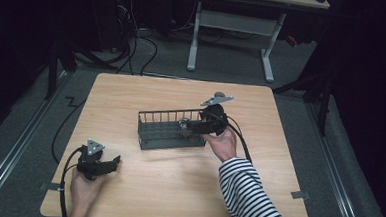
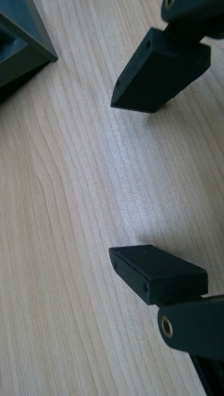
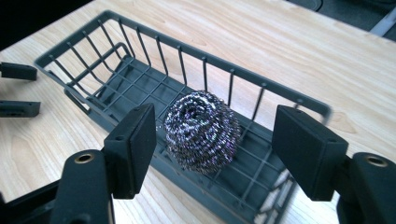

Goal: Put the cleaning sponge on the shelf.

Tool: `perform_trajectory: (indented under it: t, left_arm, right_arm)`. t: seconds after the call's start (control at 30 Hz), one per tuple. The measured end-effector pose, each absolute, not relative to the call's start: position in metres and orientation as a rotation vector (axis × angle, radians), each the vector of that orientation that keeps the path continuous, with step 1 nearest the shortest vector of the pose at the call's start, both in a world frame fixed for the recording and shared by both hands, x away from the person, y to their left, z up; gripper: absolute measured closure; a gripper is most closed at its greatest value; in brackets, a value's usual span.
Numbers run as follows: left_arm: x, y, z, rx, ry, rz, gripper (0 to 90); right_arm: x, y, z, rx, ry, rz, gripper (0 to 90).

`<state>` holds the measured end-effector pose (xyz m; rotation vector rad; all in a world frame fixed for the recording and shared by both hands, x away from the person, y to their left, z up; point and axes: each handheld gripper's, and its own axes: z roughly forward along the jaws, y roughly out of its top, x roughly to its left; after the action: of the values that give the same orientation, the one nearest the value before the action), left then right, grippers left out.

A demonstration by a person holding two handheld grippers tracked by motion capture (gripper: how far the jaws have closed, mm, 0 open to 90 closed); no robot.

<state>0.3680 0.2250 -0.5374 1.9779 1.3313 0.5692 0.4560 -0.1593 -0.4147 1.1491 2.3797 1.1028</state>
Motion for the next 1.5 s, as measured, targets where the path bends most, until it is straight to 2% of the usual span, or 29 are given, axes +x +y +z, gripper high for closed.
perform_trajectory:
  t: [0.43,1.2,1.5]
  left_arm:
    - [0.368,0.225,-0.537,1.978,1.332,0.570,23.7]
    - [0.368,0.225,-0.537,1.978,1.332,0.571,23.6]
    - [0.368,0.225,-0.537,1.978,1.333,0.574,23.4]
  right_arm:
    - [0.425,-0.206,-0.402,1.159,2.302,1.170,34.4]
    - [0.382,-0.245,-0.405,1.186,2.222,1.230,34.2]
    - [0.370,-0.256,-0.426,1.246,2.214,1.249,34.5]
